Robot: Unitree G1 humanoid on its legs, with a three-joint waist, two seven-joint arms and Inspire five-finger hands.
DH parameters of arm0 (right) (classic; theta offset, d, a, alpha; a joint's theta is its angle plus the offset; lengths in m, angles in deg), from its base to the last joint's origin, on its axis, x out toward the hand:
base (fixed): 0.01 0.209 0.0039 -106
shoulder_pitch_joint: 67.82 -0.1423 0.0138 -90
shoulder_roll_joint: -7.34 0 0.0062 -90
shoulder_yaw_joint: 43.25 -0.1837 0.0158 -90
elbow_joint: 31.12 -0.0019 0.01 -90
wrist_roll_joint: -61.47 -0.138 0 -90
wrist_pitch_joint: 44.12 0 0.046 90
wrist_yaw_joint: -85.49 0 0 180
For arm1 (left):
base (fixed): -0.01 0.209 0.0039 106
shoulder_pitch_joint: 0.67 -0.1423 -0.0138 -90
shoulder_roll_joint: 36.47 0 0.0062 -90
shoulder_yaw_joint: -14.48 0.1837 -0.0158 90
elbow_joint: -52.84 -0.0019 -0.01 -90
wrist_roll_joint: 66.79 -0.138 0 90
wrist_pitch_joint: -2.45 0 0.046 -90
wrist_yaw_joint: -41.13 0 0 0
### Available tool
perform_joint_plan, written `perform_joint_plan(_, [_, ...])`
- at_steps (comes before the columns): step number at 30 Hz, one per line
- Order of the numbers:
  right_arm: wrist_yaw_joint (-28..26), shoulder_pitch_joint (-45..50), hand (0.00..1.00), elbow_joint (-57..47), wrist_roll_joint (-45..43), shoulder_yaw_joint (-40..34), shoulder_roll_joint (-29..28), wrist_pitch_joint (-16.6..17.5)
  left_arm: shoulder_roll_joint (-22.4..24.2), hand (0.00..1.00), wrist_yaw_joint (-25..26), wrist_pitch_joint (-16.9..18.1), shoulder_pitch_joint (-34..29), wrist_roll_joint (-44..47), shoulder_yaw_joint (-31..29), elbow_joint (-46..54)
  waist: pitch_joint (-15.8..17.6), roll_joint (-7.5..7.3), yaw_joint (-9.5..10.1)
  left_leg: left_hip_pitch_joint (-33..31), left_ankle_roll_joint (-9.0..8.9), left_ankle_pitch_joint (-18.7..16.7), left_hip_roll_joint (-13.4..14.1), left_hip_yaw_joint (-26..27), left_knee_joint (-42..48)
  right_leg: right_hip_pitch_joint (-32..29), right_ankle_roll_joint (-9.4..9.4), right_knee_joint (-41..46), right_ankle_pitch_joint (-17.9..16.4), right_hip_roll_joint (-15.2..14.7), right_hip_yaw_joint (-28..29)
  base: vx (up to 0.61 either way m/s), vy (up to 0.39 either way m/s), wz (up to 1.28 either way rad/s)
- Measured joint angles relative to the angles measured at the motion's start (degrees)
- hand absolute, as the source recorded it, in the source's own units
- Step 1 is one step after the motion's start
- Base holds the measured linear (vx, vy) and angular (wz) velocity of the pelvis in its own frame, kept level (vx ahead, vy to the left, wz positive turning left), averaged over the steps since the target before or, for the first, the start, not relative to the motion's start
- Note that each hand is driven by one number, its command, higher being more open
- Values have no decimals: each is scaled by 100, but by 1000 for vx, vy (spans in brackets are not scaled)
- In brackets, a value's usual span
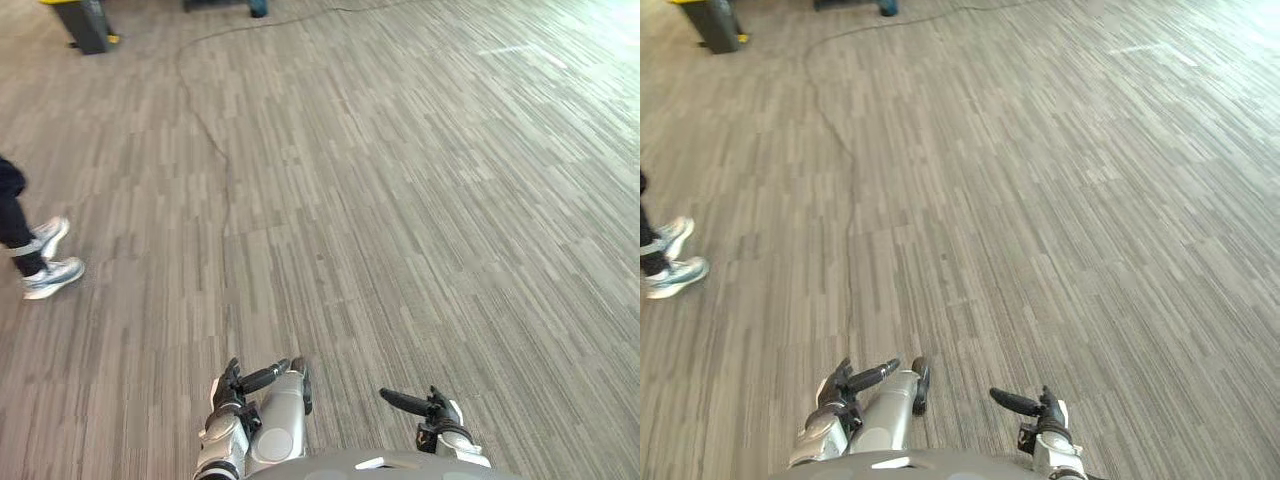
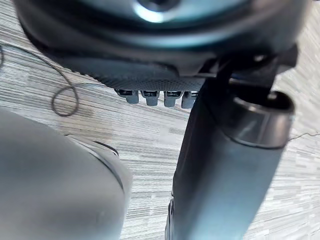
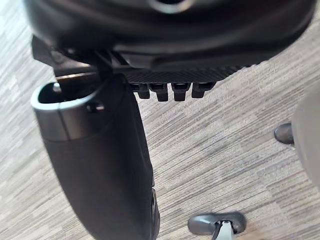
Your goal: Pick up cushions and gather them together orderly.
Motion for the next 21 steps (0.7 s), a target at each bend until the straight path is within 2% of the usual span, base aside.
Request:
perform_joint_plan(1, [-18,6,100,-24,0,-18,0,5,-66,100,15,-34,65,-13,35,-132,-1,-23,-8,201,159,-199,-25,106,91,-345,299,1022,218,-34,51,563,239,-44])
perform_joint_plan(2, [-26,7,100,-106,1,-24,1,30,-110,100,43,-82,138,-32,77,-310,30,-14,-55,588,255,-340,-48,150,-45,-926,696,2428,539,-33,65,536,232,-44])
perform_joint_plan(3, [-26,8,100,-142,2,-29,1,42,-118,100,66,-108,165,-54,89,-385,43,0,-60,763,270,-381,-52,150,-115,-1107,689,2860,533,-23,12,494,193,-50])
perform_joint_plan(4, [-27,10,100,-217,1,-30,2,80,-117,100,110,-160,162,-83,116,-496,78,63,-70,1266,247,-486,-31,158,-369,-1467,614,3576,489,-21,-268,456,122,-51])
perform_joint_plan(5, [-37,25,100,-316,2,-22,2,148,-109,100,134,-164,159,-126,220,-538,125,182,-112,1732,256,-626,25,180,-647,-1820,439,3871,388,-16,-672,443,93,-49])
perform_joint_plan(6, [-40,24,100,-357,2,-22,2,164,-109,100,135,-161,146,-131,279,-538,126,206,-127,1888,227,-719,49,180,-766,-1966,384,3908,355,-17,-842,420,51,-35])
perform_joint_plan(7, [-49,29,100,-460,5,-13,1,227,-118,100,136,-163,141,-180,331,-544,140,213,-161,2203,138,-873,100,226,-933,-2324,288,3866,294,-37,-1247,405,8,-31])
perform_joint_plan(9, [-48,42,100,-599,9,-22,2,330,-147,100,137,-169,141,-202,328,-625,156,187,-182,2643,-4,-1075,207,401,-1067,-2842,242,3459,267,-50,-1840,512,-32,-44])
perform_joint_plan(11, [-47,26,100,-645,16,-55,2,393,-166,100,144,-180,135,-235,328,-736,160,179,-213,3229,-154,-1164,246,665,-1494,-3133,170,2352,268,-30,-2480,538,-48,-49])
perform_joint_plan(12, [-54,-22,100,-633,22,-98,4,394,-164,100,137,-178,134,-241,341,-747,156,185,-271,3534,-274,-1168,223,778,-1804,-3218,113,1582,418,34,-2713,482,-57,-26])
perform_joint_plan(13, [-63,-39,100,-622,23,-130,3,390,-161,100,131,-178,128,-243,350,-753,155,189,-305,3640,-295,-1171,211,783,-1903,-3225,65,1361,517,65,-2767,757,-93,0])
perform_joint_plan(14, [-74,-43,100,-558,62,-293,14,377,-139,100,116,-180,118,-269,473,-826,105,227,-403,3978,-359,-1171,226,724,-2074,-3111,-650,1195,1062,149,-2795,793,-121,6])
perform_joint_plan(15, [-73,-64,100,-533,85,-376,61,333,-85,100,104,-180,121,-319,487,-845,49,336,-401,3981,-422,-1136,343,698,-1959,-3091,-670,1263,945,230,-2829,683,-126,5])
perform_joint_plan(17, [-83,-71,100,-542,110,-486,106,264,-7,100,59,-187,140,-464,441,-832,42,571,-401,3409,-658,-916,686,309,-308,-2807,-756,1171,610,526,-2826,526,-123,-21])
perform_joint_plan(18, [-99,-75,100,-543,114,-480,154,256,44,100,68,-221,131,-464,427,-830,84,719,-393,2939,-662,-389,854,-51,926,-2495,-760,955,531,755,-2740,519,-113,-54])
perform_joint_plan(19, [-99,-89,100,-522,114,-464,183,246,54,100,79,-247,62,-431,403,-806,110,805,-363,2577,-725,-187,961,-299,1883,-2186,-789,754,508,948,-2612,642,-107,-80])
perform_joint_plan(20, [-81,-139,100,-404,113,-462,173,204,52,100,82,-245,37,-435,327,-698,153,799,-331,2262,-711,-227,1064,-365,2670,-1777,-812,531,493,1100,-2396,622,-56,-97])
perform_joint_plan(21, [-51,-187,100,-275,110,-425,132,132,20,100,93,-228,8,-420,295,-545,225,682,-320,1933,-713,-294,1047,-376,3074,-1287,-824,266,486,1150,-2155,682,-31,-105])
